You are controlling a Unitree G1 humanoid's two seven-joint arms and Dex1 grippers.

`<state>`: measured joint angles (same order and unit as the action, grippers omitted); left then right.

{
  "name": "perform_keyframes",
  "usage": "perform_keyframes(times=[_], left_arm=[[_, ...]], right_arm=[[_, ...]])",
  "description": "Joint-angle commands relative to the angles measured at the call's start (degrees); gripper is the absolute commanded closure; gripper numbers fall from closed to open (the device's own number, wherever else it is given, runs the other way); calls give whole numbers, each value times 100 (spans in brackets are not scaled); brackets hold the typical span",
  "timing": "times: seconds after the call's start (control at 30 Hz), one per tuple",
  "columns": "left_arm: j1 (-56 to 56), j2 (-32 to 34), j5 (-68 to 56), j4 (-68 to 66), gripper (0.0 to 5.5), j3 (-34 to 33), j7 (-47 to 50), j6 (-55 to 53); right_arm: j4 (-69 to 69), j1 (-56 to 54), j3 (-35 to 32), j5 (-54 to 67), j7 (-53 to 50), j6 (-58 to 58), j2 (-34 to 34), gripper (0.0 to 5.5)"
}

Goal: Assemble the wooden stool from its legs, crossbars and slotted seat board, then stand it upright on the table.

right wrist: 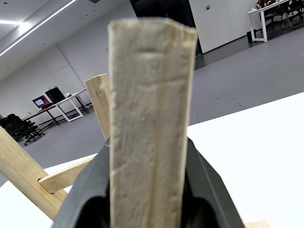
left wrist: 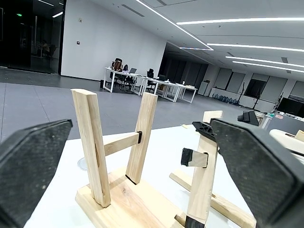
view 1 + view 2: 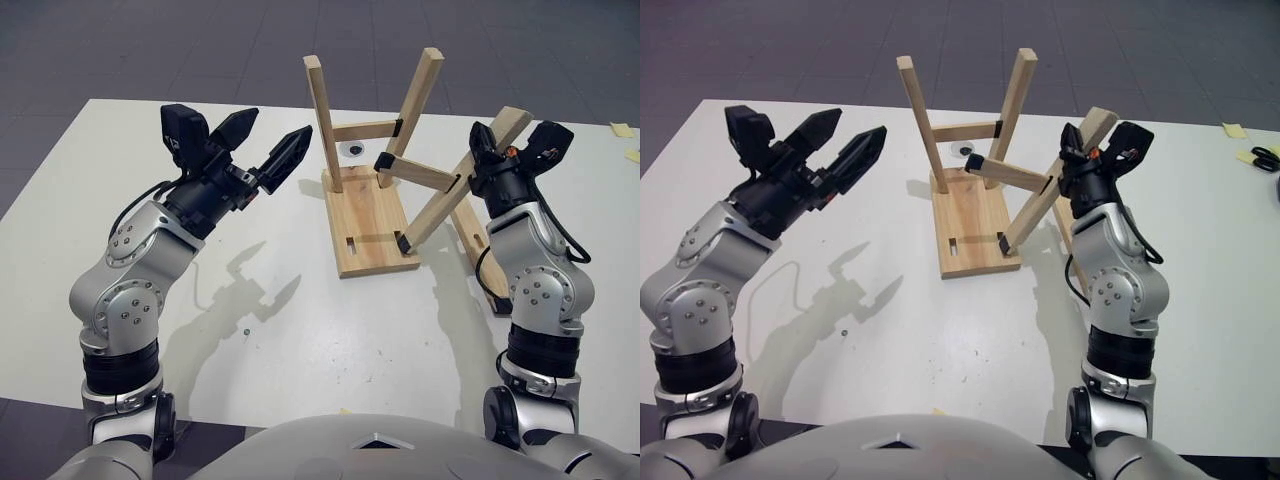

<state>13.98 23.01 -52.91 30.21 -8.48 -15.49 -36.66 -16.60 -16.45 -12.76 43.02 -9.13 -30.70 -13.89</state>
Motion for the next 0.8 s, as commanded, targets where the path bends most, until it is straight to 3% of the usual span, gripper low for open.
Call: perform_keyframes(times=[0.03,0.53,0.8], left_arm=[[-9,-74,103,-14,10,90,-18,0],[-20,-169,114,-51,10,218,-167,-111],[-38,-186,117,-50,10,265,-202,-119]], right_arm=[[275,-168,-60,-120,329,10,-21,446],[766,-784,159,-988,1020,768,358,448],[1028,-584,215,-1364,1302,994,371,448]])
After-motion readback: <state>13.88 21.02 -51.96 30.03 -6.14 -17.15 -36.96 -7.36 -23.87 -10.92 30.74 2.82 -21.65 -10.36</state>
